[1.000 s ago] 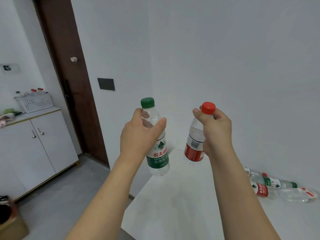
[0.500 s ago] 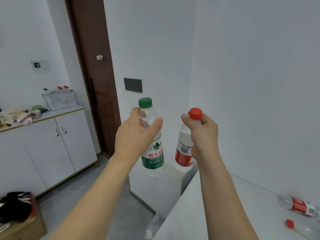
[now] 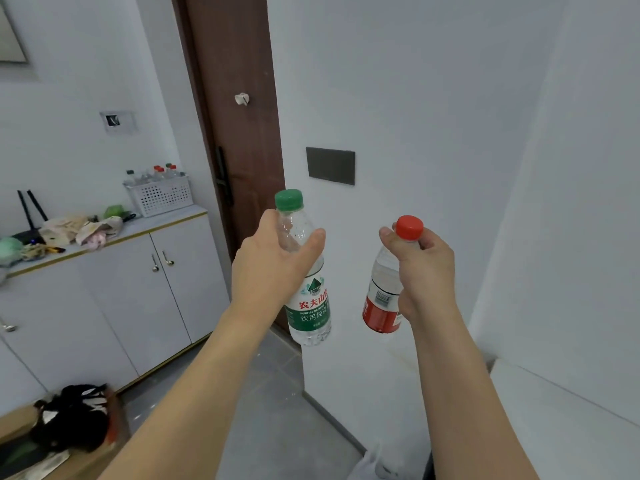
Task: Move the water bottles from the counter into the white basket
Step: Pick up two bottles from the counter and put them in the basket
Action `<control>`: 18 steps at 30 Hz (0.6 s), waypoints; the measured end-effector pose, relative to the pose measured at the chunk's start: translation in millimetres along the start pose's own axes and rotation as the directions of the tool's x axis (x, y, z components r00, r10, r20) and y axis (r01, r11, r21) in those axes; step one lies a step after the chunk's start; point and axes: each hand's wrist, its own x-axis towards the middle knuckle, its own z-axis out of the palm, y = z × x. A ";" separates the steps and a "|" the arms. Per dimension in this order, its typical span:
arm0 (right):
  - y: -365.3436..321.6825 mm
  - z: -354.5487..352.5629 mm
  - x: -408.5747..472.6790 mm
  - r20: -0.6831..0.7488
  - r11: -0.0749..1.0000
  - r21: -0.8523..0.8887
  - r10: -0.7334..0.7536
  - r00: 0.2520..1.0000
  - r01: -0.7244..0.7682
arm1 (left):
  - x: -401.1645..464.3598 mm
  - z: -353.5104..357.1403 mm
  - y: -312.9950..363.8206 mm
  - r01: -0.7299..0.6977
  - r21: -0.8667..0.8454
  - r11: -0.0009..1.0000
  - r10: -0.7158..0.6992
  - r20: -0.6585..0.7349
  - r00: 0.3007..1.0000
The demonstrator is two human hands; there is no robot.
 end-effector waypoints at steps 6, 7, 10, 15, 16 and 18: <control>35.6 109.1 29.6 -0.022 0.999 -0.038 0.005 1.000 -0.005 | 82.2 -27.6 -80.9 0.000 0.065 0.998 -0.002 0.029 1.000; 38.7 130.1 33.6 -0.023 0.999 -0.046 0.007 1.000 -0.008 | 98.2 -34.9 -93.7 -0.003 0.087 0.996 0.001 0.027 1.000; 50.7 195.9 47.6 -0.010 0.999 -0.044 -0.004 1.000 0.004 | 148.1 -59.4 -133.2 -0.017 0.139 0.990 0.014 0.026 1.000; 71.9 271.6 67.1 0.009 1.000 -0.027 -0.003 1.000 0.003 | 206.0 -85.4 -181.0 -0.016 0.086 0.996 0.017 -0.009 1.000; 76.7 285.9 71.5 0.014 1.000 -0.028 -0.002 1.000 0.002 | 216.5 -88.6 -191.4 -0.009 0.068 0.998 0.010 -0.016 1.000; 86.9 312.3 82.5 0.027 0.999 -0.034 0.006 1.000 -0.005 | 236.7 -92.0 -212.3 0.007 0.031 1.000 -0.006 -0.020 1.000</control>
